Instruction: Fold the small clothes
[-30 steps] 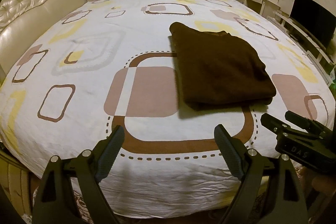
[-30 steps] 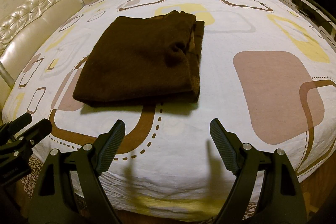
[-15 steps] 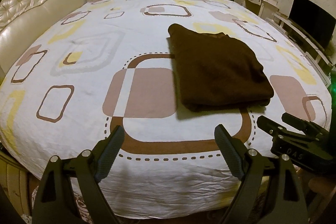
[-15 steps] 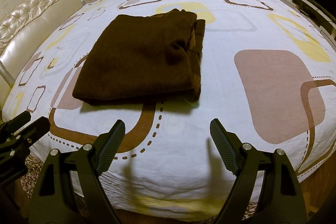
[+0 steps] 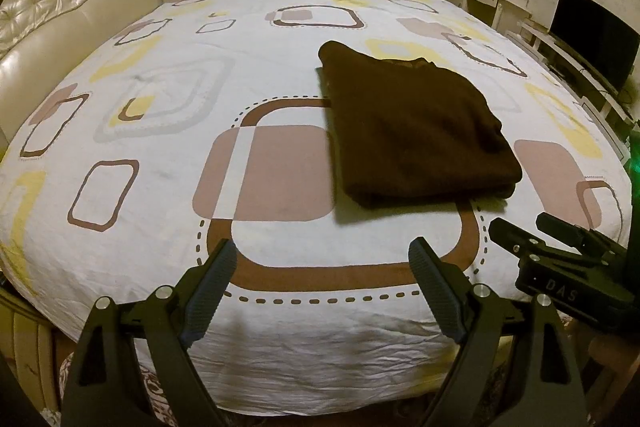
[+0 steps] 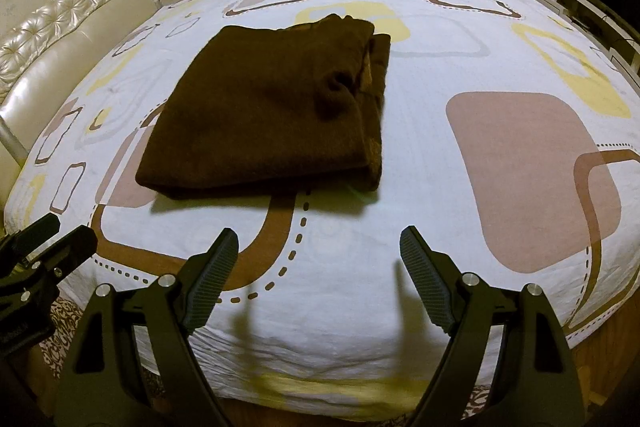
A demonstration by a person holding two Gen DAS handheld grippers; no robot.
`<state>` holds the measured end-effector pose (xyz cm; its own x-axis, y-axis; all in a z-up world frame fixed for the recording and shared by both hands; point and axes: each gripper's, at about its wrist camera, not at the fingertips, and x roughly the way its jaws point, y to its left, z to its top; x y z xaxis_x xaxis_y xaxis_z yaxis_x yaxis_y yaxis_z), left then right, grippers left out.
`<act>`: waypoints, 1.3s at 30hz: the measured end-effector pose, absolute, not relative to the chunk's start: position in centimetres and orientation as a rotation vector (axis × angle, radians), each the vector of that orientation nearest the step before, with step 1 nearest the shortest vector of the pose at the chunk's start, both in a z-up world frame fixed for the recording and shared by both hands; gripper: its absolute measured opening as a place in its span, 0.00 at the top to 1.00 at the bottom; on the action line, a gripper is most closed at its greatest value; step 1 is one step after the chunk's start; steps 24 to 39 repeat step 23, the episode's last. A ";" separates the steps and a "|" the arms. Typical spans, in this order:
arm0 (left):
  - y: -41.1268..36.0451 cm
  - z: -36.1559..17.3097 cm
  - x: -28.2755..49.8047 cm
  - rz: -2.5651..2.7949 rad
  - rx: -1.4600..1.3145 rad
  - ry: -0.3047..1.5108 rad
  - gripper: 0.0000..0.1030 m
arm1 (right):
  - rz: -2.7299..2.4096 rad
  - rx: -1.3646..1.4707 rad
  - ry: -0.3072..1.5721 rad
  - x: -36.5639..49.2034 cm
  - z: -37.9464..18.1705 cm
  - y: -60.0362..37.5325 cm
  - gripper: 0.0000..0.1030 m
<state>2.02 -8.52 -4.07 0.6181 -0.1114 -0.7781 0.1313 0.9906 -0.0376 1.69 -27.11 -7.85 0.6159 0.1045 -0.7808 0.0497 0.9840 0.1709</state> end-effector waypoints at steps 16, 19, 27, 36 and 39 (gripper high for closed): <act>-6.9 -1.2 1.8 -0.249 -0.068 0.779 0.13 | 0.036 0.211 0.923 1.7 -8.2 -27.7 0.20; -3.6 0.5 4.4 -0.157 -0.136 0.742 0.13 | 0.057 0.270 0.909 2.0 -6.9 -28.7 0.20; 2.1 0.0 12.2 0.020 -0.135 0.806 0.13 | 0.048 0.331 0.825 4.2 -3.9 -32.0 0.12; 2.1 0.0 12.2 0.020 -0.135 0.806 0.13 | 0.048 0.331 0.825 4.2 -3.9 -32.0 0.12; 2.1 0.0 12.2 0.020 -0.135 0.806 0.13 | 0.048 0.331 0.825 4.2 -3.9 -32.0 0.12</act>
